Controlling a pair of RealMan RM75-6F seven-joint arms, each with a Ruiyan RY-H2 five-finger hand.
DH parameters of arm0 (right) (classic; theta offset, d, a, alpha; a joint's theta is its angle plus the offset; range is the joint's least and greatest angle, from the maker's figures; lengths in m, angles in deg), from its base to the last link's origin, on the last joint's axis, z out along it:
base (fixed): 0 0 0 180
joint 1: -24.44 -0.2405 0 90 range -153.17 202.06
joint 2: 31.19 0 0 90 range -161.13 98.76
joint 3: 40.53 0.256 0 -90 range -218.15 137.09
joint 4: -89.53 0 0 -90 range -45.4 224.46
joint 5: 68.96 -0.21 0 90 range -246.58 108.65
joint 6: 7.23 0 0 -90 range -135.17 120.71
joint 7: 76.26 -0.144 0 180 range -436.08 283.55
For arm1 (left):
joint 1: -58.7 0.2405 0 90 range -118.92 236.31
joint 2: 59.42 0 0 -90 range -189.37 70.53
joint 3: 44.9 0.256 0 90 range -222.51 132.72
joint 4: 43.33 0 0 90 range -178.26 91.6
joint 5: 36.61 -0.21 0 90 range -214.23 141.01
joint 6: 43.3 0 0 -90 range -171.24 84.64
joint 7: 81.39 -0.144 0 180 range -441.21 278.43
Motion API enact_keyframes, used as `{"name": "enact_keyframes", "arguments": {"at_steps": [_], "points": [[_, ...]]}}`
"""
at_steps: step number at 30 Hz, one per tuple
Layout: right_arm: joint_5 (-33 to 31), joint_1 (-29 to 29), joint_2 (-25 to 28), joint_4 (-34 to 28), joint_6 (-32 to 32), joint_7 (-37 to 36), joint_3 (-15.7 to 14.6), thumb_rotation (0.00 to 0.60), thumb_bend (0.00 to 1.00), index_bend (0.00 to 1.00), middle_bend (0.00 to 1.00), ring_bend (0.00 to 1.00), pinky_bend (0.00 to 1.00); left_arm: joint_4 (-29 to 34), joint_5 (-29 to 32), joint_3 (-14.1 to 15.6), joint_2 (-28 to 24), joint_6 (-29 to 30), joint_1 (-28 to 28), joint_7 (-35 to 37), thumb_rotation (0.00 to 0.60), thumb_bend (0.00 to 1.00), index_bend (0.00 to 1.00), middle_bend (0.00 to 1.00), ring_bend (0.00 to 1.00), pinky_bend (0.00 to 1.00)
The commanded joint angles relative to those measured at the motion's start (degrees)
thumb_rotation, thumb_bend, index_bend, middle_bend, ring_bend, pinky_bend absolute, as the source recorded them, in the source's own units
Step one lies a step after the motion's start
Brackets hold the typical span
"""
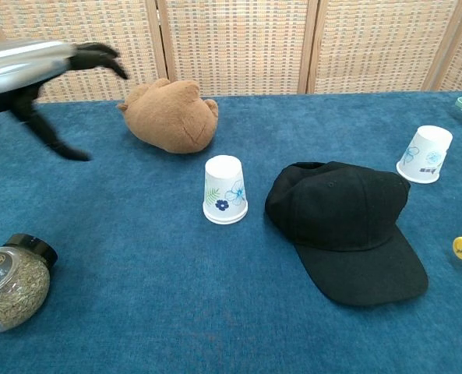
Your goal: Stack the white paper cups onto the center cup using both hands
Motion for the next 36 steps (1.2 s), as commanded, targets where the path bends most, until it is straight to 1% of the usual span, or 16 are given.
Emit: {"name": "enact_keyframes", "arguments": {"at_steps": [1,4,7,9,13,15,18,21,24,28,33,36], "points": [[0.59,-0.22,-0.40,-0.40,0.30,1.19,-0.29,0.600,0.10,0.09,0.00,0.00,0.00,0.72,-4.81,4.23,-2.24,5.37,5.75,1.82,0.600,0.12,0.15,0.00,0.00,0.00],[1.32,-0.54,-0.97,-0.75,0.69,2.40,-0.48,0.600,0.10,0.10,0.00,0.00,0.00,-1.31,-8.24,6.94,-1.99,10.76,11.20,3.43,0.600,0.12,0.15,0.00,0.00,0.00],[1.93,-0.91,-1.42,-1.06,0.84,2.93,-0.54,0.600,0.10,0.11,0.00,0.00,0.00,-3.49,-10.32,8.63,-1.41,13.26,14.71,4.77,0.600,0.12,0.14,0.00,0.00,0.00],[2.34,-1.38,-1.72,-1.33,0.74,3.53,-0.51,0.600,0.10,0.13,0.00,0.00,0.00,-4.66,-10.87,9.22,-1.23,14.02,16.73,6.01,0.600,0.12,0.14,0.00,0.00,0.00],[3.02,-3.65,-2.00,-2.67,-0.65,5.71,0.34,0.600,0.10,0.19,0.00,0.00,0.00,-7.02,-12.01,9.62,-0.86,14.85,19.72,8.67,0.600,0.12,0.14,0.00,0.00,0.00],[2.99,-5.84,-1.97,-3.67,-2.09,8.03,1.59,0.600,0.10,0.22,0.00,0.00,0.01,-7.98,-12.60,9.29,-1.13,14.44,20.34,9.58,0.600,0.12,0.14,0.00,0.00,0.00],[1.65,-9.11,-2.03,-4.96,-4.68,11.07,3.80,0.600,0.11,0.26,0.00,0.00,0.04,-8.35,-12.75,7.93,-1.57,14.20,21.04,11.10,0.600,0.12,0.14,0.00,0.00,0.00],[-1.74,-12.72,-2.33,-5.26,-9.12,14.14,5.89,0.600,0.11,0.27,0.00,0.00,0.05,-8.84,-12.69,7.00,-1.92,13.17,21.49,12.07,0.600,0.12,0.14,0.00,0.00,0.00],[-5.84,-16.15,-3.10,-3.96,-14.26,16.14,7.35,0.600,0.14,0.29,0.00,0.00,0.05,-9.53,-11.62,5.84,-2.11,11.80,21.75,13.04,0.600,0.12,0.14,0.00,0.00,0.00],[-9.40,-19.02,-4.08,-1.89,-18.49,17.81,8.21,0.600,0.17,0.31,0.01,0.00,0.06,-10.20,-11.14,4.82,-2.15,11.18,21.98,13.28,0.600,0.12,0.14,0.00,0.00,0.00],[-15.38,-23.11,-6.36,3.21,-23.76,21.97,8.78,0.600,0.19,0.30,0.00,0.00,0.06,-10.34,-11.74,3.74,-2.44,11.19,22.66,13.96,0.600,0.12,0.14,0.00,0.00,0.00],[-18.91,-25.11,-7.67,6.40,-26.65,24.61,8.38,0.600,0.19,0.29,0.00,0.00,0.06,-10.17,-12.58,3.34,-2.79,11.52,23.18,14.41,0.600,0.12,0.14,0.00,0.00,0.00]]}}
